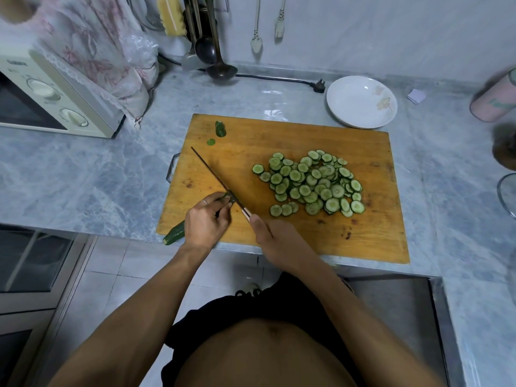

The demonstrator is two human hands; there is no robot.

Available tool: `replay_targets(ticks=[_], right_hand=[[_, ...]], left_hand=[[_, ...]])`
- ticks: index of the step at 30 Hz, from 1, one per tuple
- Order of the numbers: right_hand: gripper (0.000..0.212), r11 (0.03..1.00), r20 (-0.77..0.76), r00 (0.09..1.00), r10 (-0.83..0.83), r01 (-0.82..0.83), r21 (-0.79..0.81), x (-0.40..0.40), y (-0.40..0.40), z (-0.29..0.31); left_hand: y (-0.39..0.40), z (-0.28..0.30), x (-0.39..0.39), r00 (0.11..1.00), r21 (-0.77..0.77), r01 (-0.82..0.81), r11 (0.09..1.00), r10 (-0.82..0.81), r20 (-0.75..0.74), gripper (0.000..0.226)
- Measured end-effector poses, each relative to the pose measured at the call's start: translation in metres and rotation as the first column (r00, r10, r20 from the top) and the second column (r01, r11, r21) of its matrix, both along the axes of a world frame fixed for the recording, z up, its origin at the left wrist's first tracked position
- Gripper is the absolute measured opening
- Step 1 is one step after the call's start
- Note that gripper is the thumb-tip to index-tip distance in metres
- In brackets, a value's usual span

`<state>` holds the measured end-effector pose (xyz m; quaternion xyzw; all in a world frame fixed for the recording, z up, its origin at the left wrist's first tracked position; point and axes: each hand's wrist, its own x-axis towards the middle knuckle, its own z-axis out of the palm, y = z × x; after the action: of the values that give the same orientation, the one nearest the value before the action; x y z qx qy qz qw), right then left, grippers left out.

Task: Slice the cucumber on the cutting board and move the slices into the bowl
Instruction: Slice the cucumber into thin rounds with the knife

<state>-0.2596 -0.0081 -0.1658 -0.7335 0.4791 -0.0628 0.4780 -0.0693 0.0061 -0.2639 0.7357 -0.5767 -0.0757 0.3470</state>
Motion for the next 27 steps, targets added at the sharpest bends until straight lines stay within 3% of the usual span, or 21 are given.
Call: replay_targets(ticks=[14,19,24,27], right_hand=[[0.061,0.997,-0.003,1.0,0.0,0.0,0.076,0.013,-0.005,-0.006],[0.06,0.999,-0.011,0.999,-0.032,0.032,0.035,0.023,-0.007,-0.017],[0.059,0.999,-0.014,1.0,-0.026,0.027,0.018,0.023,-0.003,-0.019],[0.061,0.999,-0.021,0.999,-0.036,0.036,0.022,0.021,-0.006,-0.018]], left_hand=[[0.0,0.005,-0.001,1.0,0.044,0.014,0.999,-0.014,0.001,0.031],[0.001,0.004,-0.001,0.999,0.035,0.034,0.999,-0.034,0.015,0.038],[0.003,0.008,-0.001,0.998,0.037,0.042,0.998,-0.044,0.037,0.036],[0.007,0.012,0.002,0.991,0.054,0.05,0.997,-0.056,0.123,0.022]])
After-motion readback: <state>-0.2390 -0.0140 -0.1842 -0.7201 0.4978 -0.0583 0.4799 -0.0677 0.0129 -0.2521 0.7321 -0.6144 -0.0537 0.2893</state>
